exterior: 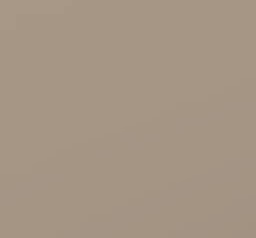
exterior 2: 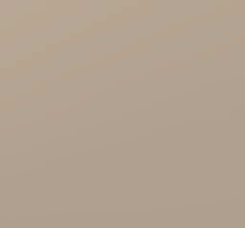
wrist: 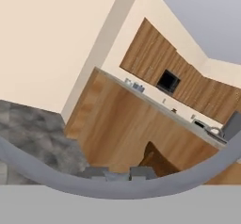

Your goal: Retrieve the wine glasses from the counter and place one next to each plate.

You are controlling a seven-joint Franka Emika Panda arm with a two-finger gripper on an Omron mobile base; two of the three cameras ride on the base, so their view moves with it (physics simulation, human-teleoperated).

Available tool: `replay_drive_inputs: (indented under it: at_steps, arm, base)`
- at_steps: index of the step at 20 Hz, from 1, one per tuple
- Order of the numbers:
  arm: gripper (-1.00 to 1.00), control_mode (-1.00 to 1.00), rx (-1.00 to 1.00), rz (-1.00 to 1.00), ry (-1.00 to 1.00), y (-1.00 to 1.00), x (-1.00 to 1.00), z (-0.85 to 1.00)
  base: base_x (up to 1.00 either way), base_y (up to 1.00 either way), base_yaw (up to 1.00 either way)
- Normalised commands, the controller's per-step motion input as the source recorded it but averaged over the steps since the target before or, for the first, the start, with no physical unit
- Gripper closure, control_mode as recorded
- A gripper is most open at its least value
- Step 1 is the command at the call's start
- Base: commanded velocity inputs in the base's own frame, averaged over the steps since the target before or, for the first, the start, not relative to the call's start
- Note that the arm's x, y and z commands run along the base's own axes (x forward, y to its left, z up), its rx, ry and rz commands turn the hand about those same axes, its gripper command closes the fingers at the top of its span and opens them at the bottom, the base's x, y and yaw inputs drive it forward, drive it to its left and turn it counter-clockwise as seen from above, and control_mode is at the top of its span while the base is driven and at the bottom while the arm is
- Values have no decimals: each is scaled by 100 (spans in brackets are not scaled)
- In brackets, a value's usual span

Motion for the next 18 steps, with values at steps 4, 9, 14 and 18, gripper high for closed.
replay_drive_inputs:
  at_steps: [4,9,14,18]
  arm:
    - [100,100,0,0,0,0,0,0]
    - [100,100,0,0,0,0,0,0]
    - [100,100,0,0,0,0,0,0]
    - [100,100,0,0,0,0,0,0]
  base:
    - [26,29,-19]
    - [69,18,-10]
    - [73,67,-11]
    - [48,64,-1]
